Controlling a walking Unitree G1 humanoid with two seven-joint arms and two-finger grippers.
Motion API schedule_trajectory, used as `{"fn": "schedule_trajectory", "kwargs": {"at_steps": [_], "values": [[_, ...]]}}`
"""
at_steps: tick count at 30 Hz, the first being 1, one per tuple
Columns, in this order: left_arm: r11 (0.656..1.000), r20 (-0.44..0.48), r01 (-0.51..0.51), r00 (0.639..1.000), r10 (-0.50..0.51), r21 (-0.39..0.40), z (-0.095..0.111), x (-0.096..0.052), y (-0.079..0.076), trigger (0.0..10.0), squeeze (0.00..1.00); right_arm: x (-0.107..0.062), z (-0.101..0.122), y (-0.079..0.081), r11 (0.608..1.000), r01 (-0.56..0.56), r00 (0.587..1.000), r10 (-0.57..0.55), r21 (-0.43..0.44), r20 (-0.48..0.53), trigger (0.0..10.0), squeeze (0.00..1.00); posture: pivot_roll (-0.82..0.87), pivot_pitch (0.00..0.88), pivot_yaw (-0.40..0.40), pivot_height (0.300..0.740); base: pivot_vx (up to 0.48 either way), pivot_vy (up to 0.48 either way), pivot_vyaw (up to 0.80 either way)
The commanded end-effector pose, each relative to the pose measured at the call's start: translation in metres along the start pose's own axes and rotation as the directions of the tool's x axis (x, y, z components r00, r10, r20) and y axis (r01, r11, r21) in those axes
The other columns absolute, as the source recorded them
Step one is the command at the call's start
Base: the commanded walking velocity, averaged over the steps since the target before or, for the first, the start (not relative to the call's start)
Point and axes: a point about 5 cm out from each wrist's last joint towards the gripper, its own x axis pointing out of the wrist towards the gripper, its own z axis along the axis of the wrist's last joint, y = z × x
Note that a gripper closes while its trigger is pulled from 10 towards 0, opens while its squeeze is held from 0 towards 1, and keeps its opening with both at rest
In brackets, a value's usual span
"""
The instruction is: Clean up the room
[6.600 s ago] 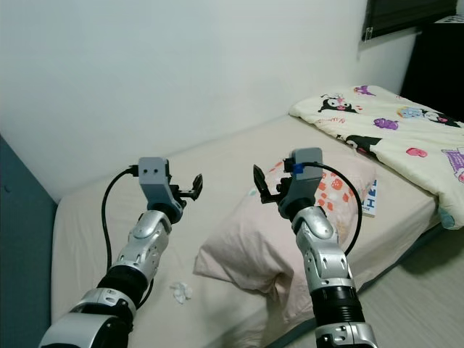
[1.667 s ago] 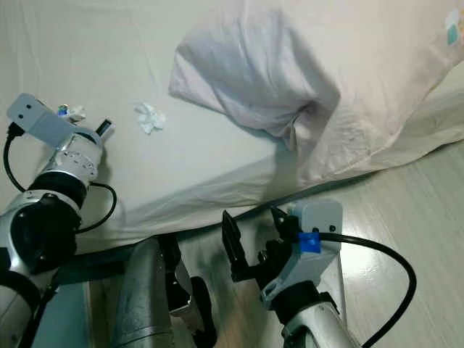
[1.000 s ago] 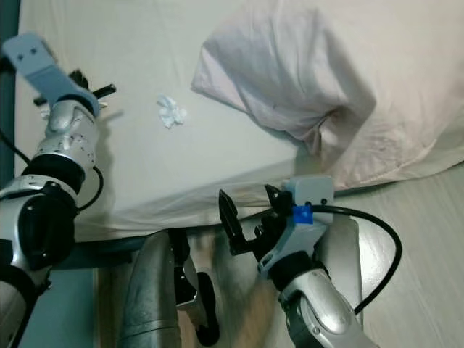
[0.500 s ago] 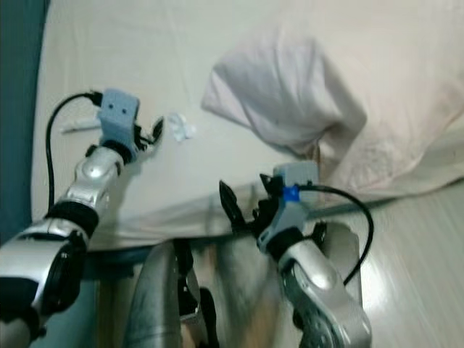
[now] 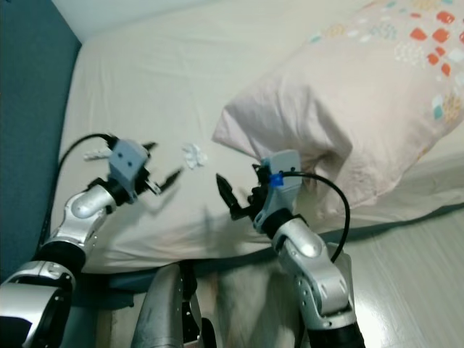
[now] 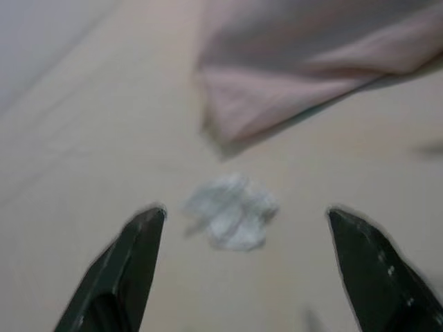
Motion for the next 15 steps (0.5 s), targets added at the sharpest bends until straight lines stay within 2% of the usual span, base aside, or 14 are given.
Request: {"fn": "schedule_trajectory", "kwargs": {"at_steps": [1,3,5,7,8,10,11,12,15], "values": [[0.998,-0.047,0.006,0.999,-0.002,0.068,-0.007,-0.009,0.002,10.0,0.0,0.001,-0.006,0.0,1.0,-0.008,1.0,0.007,-0.005,-0.015,10.0,0.0,-0.1,0.108,0.188,0.435,0.0,0.0,0.0],[0.987,-0.059,-0.075,0.995,0.084,0.142,-0.006,-0.006,0.006,10.0,0.0,0.002,-0.005,-0.002,1.0,-0.006,1.0,0.006,-0.015,-0.002,10.0,0.0,-0.11,0.107,0.192,0.435,0.0,0.0,0.0],[0.987,-0.059,-0.075,0.995,0.084,0.142,-0.006,-0.006,0.006,10.0,0.0,0.002,-0.005,-0.002,1.0,-0.006,1.0,0.006,-0.015,-0.002,10.0,0.0,-0.11,0.107,0.192,0.435,0.0,0.0,0.0],[0.944,-0.112,-0.14,0.977,0.181,0.298,-0.003,0.006,0.014,10.0,0.0,0.0,-0.006,0.0,1.0,0.0,1.0,0.0,-0.016,0.006,10.0,0.0,-0.13,0.114,0.197,0.435,0.0,0.0,0.0],[0.944,-0.112,-0.14,0.977,0.181,0.298,-0.003,0.006,0.014,10.0,0.0,0.0,-0.006,0.0,1.0,0.0,1.0,0.0,-0.016,0.006,10.0,0.0,-0.13,0.114,0.197,0.435,0.0,0.0,0.0],[0.851,-0.175,-0.075,0.966,0.192,0.519,0.005,0.027,0.019,10.0,0.0,-0.006,-0.011,0.005,1.0,0.007,1.0,-0.007,-0.01,0.001,10.0,0.0,-0.14,0.136,0.215,0.435,0.0,0.0,0.0],[0.813,-0.205,-0.03,0.962,0.181,0.581,0.008,0.035,0.021,10.0,0.0,-0.009,-0.013,0.007,1.0,0.011,1.0,-0.011,-0.006,-0.001,10.0,0.0,-0.15,0.144,0.224,0.435,0.0,0.0,0.0],[0.813,-0.205,-0.03,0.962,0.181,0.581,0.008,0.035,0.021,10.0,0.0,-0.009,-0.013,0.007,1.0,0.011,1.0,-0.011,-0.006,-0.001,10.0,0.0,-0.15,0.144,0.224,0.435,0.0,0.0,0.0],[0.723,-0.271,0.058,0.945,0.183,0.688,0.012,0.046,0.025,10.0,0.0,-0.018,-0.014,0.01,0.999,0.036,0.999,-0.036,0.003,0.0,10.0,0.0,-0.17,0.195,0.252,0.435,0.0,0.0,0.0]]}}
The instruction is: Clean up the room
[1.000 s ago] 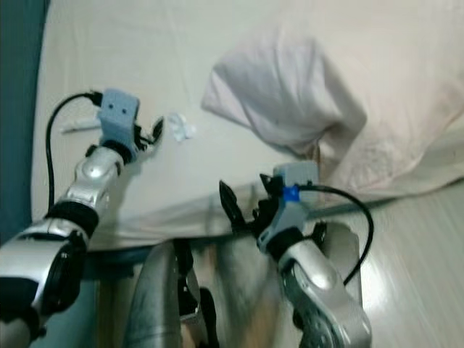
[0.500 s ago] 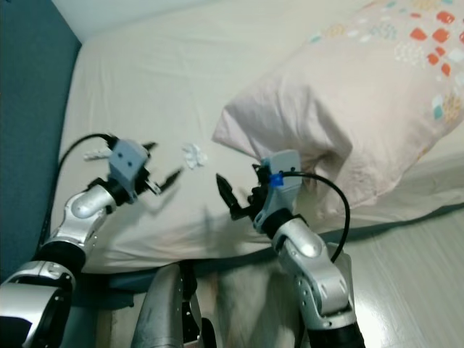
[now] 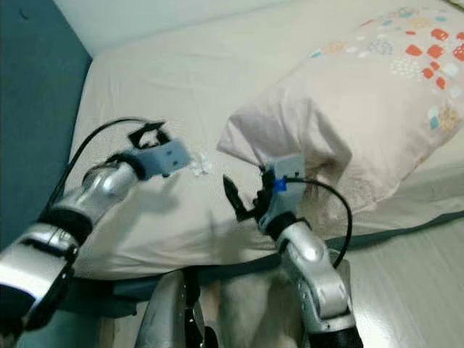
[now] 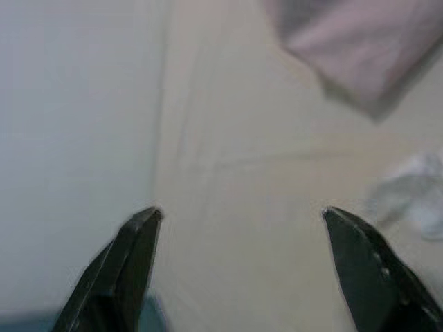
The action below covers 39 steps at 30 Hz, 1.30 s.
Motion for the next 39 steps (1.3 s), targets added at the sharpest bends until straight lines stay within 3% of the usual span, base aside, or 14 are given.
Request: {"fn": "schedule_trajectory", "kwargs": {"at_steps": [1,3,4,6,9,11,17,19,24,27,29,33,36,39], "values": [[0.995,-0.092,0.067,0.994,-0.06,0.075,-0.015,-0.006,-0.012,10.0,0.0,-0.004,0.0,0.006,1.0,0.0,1.0,0.0,-0.003,0.007,10.0,0.0,-0.17,0.195,0.252,0.435,0.0,0.0,0.0],[0.977,-0.127,0.09,0.99,-0.066,0.193,-0.014,-0.001,-0.01,10.0,0.0,-0.014,0.0,0.009,0.999,0.03,1.0,-0.031,0.012,0.006,10.0,0.0,-0.18,0.235,0.266,0.435,0.0,0.0,0.0],[0.977,-0.127,0.09,0.99,-0.066,0.193,-0.014,-0.001,-0.01,10.0,0.0,-0.014,0.0,0.009,0.999,0.03,1.0,-0.031,0.012,0.006,10.0,0.0,-0.18,0.235,0.266,0.435,0.0,0.0,0.0],[0.939,-0.149,0.122,0.986,-0.077,0.32,-0.012,0.003,-0.01,10.0,0.0,-0.023,-0.002,0.012,0.998,0.056,0.998,-0.056,0.029,-0.002,10.0,0.0,-0.2,0.266,0.272,0.435,0.0,0.0,0.0],[0.912,-0.162,0.145,0.983,-0.088,0.385,-0.012,0.004,-0.011,10.0,0.0,-0.027,-0.003,0.013,0.997,0.071,0.997,-0.07,0.033,-0.012,10.0,0.0,-0.2,0.288,0.275,0.435,0.0,0.0,0.0],[0.912,-0.173,0.146,0.981,-0.084,0.382,-0.013,0.004,-0.011,10.0,0.0,-0.028,-0.003,0.012,0.997,0.076,0.997,-0.076,0.03,-0.017,10.0,0.0,-0.2,0.292,0.278,0.435,0.0,0.0,0.0],[0.951,-0.153,0.143,0.983,-0.103,0.275,-0.012,0.003,-0.014,10.0,0.0,-0.029,0.0,0.006,0.994,0.105,0.994,-0.105,0.025,-0.011,10.0,0.0,-0.2,0.316,0.281,0.435,0.0,0.0,0.0],[0.951,-0.153,0.143,0.983,-0.103,0.275,-0.012,0.003,-0.014,10.0,0.0,-0.029,0.0,0.006,0.994,0.105,0.994,-0.105,0.025,-0.011,10.0,0.0,-0.2,0.316,0.281,0.435,0.0,0.0,0.0],[0.962,-0.056,0.235,0.972,-0.229,0.139,-0.02,-0.017,-0.036,10.0,0.0,-0.021,0.008,-0.008,0.994,0.109,0.994,-0.109,-0.004,0.007,10.0,0.0,-0.18,0.259,0.249,0.435,0.0,0.0,0.0],[0.963,-0.057,0.236,0.972,-0.23,0.128,-0.022,-0.019,-0.037,10.0,0.0,-0.019,0.009,-0.01,0.994,0.108,0.994,-0.107,-0.007,0.012,10.0,0.0,-0.18,0.255,0.246,0.435,0.0,0.0,0.0],[0.979,-0.026,0.203,0.979,-0.202,0.034,-0.026,-0.027,-0.04,10.0,0.0,-0.012,0.013,-0.013,0.996,0.089,0.996,-0.088,-0.023,0.024,10.0,0.0,-0.16,0.22,0.231,0.435,0.0,0.0,0.0],[0.981,-0.019,0.192,0.981,-0.192,0.002,-0.027,-0.029,-0.042,10.0,0.0,-0.01,0.014,-0.014,0.996,0.084,0.996,-0.083,-0.025,0.028,10.0,0.0,-0.15,0.21,0.223,0.435,0.0,0.0,0.0],[0.978,0.024,0.2,0.98,-0.199,-0.056,-0.022,-0.036,-0.06,10.0,0.0,-0.002,0.015,-0.016,0.998,0.061,0.998,-0.06,-0.034,0.029,10.0,0.0,-0.14,0.187,0.199,0.435,0.0,0.0,0.0],[0.953,0.006,0.29,0.957,-0.29,-0.093,-0.024,-0.043,-0.078,10.0,0.0,0.003,0.016,-0.016,0.998,0.042,0.999,-0.041,-0.043,0.026,10.0,0.0,-0.15,0.173,0.189,0.435,0.0,0.0,0.0]]}}
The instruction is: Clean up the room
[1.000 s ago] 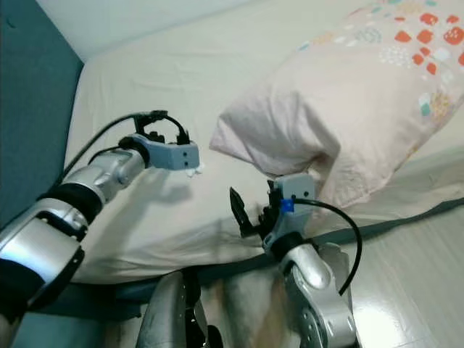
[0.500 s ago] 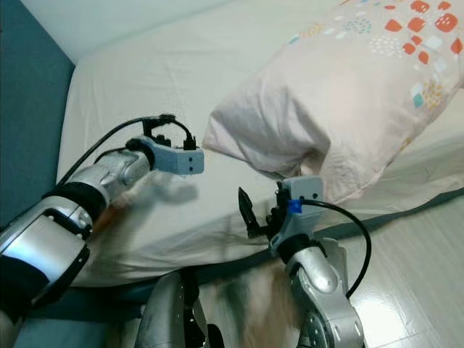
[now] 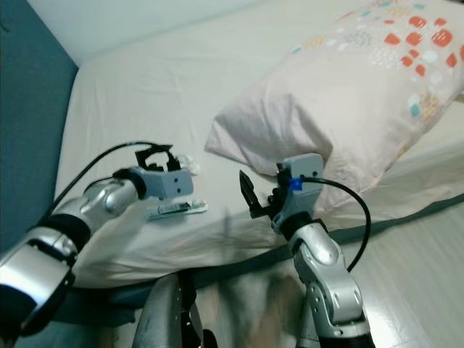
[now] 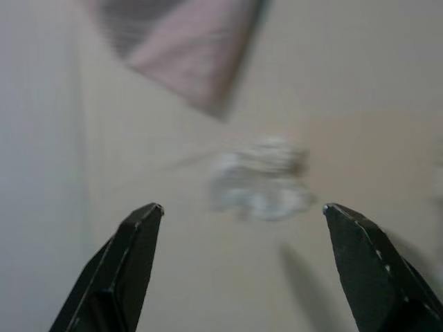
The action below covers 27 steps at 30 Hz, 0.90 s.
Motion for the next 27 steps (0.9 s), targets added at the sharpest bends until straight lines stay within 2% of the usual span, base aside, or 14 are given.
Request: {"fn": "schedule_trajectory", "kwargs": {"at_steps": [1,3,5,7,9,11,13,17,19,20,21,23,26,27], "values": [[0.994,-0.079,0.1,0.991,-0.104,-0.053,-0.013,-0.008,-0.018,10.0,0.0,0.002,-0.002,0.003,1.0,-0.028,1.0,0.028,0.003,-0.006,10.0,0.0,-0.15,0.172,0.188,0.435,0.0,0.0,0.0],[0.972,-0.158,0.169,0.968,-0.195,-0.165,-0.026,-0.014,-0.021,10.0,0.0,0.002,-0.001,0.003,0.999,-0.036,0.999,0.036,-0.008,-0.005,10.0,0.0,-0.16,0.168,0.186,0.435,0.0,0.0,0.0],[0.959,-0.157,0.208,0.958,-0.239,-0.191,-0.03,-0.018,-0.02,10.0,0.0,0.002,-0.001,0.002,0.999,-0.034,0.999,0.034,-0.013,-0.006,10.0,0.0,-0.16,0.167,0.185,0.435,0.0,0.0,0.0],[0.92,-0.104,0.248,0.951,-0.291,-0.304,-0.034,-0.024,-0.014,10.0,0.0,0.001,-0.001,0.001,0.999,-0.03,1.0,0.03,-0.018,-0.007,10.0,0.0,-0.16,0.164,0.19,0.435,0.0,0.0,0.0],[0.905,-0.072,0.26,0.951,-0.3,-0.338,-0.034,-0.026,-0.011,10.0,0.0,0.001,-0.001,0.0,0.999,-0.029,1.0,0.029,-0.018,-0.006,10.0,0.0,-0.16,0.164,0.19,0.435,0.0,0.0,0.0],[0.902,-0.07,0.251,0.954,-0.293,-0.35,-0.036,-0.028,-0.006,10.0,0.0,0.001,-0.001,0.0,0.999,-0.027,1.0,0.027,-0.02,-0.007,10.0,0.0,-0.17,0.163,0.196,0.435,0.0,0.0,0.0],[0.925,-0.096,0.152,0.976,-0.197,-0.349,-0.041,-0.03,0.011,10.0,0.0,0.0,-0.002,0.0,0.999,-0.026,1.0,0.026,-0.021,-0.006,10.0,0.0,-0.17,0.162,0.2,0.435,0.0,0.0,0.0],[0.931,-0.101,0.048,0.991,-0.09,-0.363,-0.04,-0.028,0.024,10.0,0.0,-0.001,-0.002,0.001,0.999,-0.027,1.0,0.027,-0.022,-0.004,10.0,0.0,-0.17,0.165,0.202,0.435,0.0,0.0,0.0],[0.893,-0.077,-0.09,0.995,0.062,-0.441,-0.034,-0.024,0.041,10.0,0.0,-0.002,-0.002,0.001,0.999,-0.027,1.0,0.027,-0.021,-0.003,10.0,0.0,-0.18,0.166,0.201,0.435,0.0,0.0,0.0],[0.813,-0.047,-0.139,0.989,0.137,-0.565,-0.03,-0.021,0.051,10.0,0.0,-0.002,-0.002,0.001,0.999,-0.027,1.0,0.027,-0.022,-0.004,10.0,0.0,-0.18,0.166,0.201,0.435,0.0,0.0,0.0],[0.813,-0.047,-0.139,0.989,0.137,-0.565,-0.03,-0.021,0.051,10.0,0.0,-0.002,-0.002,0.001,0.999,-0.027,1.0,0.027,-0.022,-0.004,10.0,0.0,-0.18,0.166,0.201,0.435,0.0,0.0,0.0],[0.664,0.046,-0.11,0.976,0.212,-0.74,-0.026,-0.022,0.062,10.0,0.0,-0.004,-0.003,0.002,0.999,-0.026,1.0,0.026,-0.019,-0.008,10.0,0.0,-0.17,0.162,0.199,0.435,0.0,0.0,0.0],[0.637,0.08,-0.08,0.973,0.218,-0.767,-0.026,-0.024,0.063,10.0,0.0,-0.005,-0.004,0.003,0.999,-0.027,1.0,0.027,-0.017,-0.011,10.0,0.0,-0.17,0.166,0.202,0.435,0.0,0.0,0.0],[0.672,0.112,-0.029,0.98,0.166,-0.74,-0.026,-0.026,0.058,10.0,0.0,-0.006,-0.006,0.004,1.0,-0.028,0.999,0.028,-0.012,-0.015,10.0,0.0,-0.17,0.163,0.198,0.435,0.0,0.0,0.0]]}}
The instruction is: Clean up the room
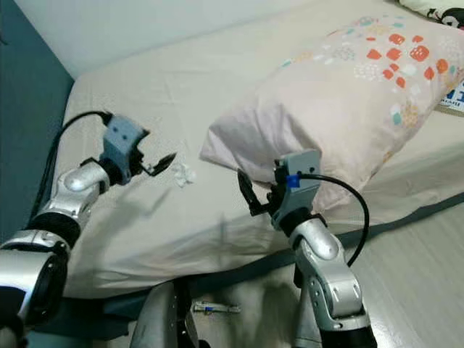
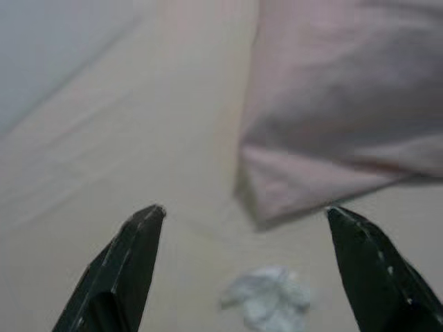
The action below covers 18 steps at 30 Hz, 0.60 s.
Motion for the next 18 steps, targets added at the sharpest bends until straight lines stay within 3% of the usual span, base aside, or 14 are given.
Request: {"fn": "schedule_trajectory", "kwargs": {"at_steps": [1,5,10,18], "values": [[0.998,-0.054,0.058,0.997,-0.058,-0.003,-0.014,-0.011,-0.003,10.0,0.0,-0.002,-0.003,0.005,1.0,-0.015,1.0,0.015,0.009,-0.003,10.0,0.0,-0.16,0.158,0.201,0.435,0.0,0.0,0.0],[0.987,-0.123,0.162,0.98,-0.159,0.02,-0.028,-0.017,-0.015,10.0,0.0,-0.001,-0.004,0.005,1.0,-0.015,1.0,0.015,0.011,-0.006,10.0,0.0,-0.16,0.16,0.197,0.435,0.0,0.0,0.0],[0.981,-0.133,0.191,0.974,-0.185,0.034,-0.031,-0.018,-0.021,10.0,0.0,0.0,-0.004,0.005,1.0,-0.018,1.0,0.018,0.011,-0.005,10.0,0.0,-0.16,0.165,0.194,0.435,0.0,0.0,0.0],[0.982,-0.104,0.178,0.977,-0.184,-0.064,-0.046,-0.02,-0.043,10.0,0.0,0.004,-0.006,0.0,1.0,0.012,1.0,-0.012,-0.008,-0.026,10.0,0.0,-0.15,0.154,0.183,0.435,0.0,0.0,0.0]]}}
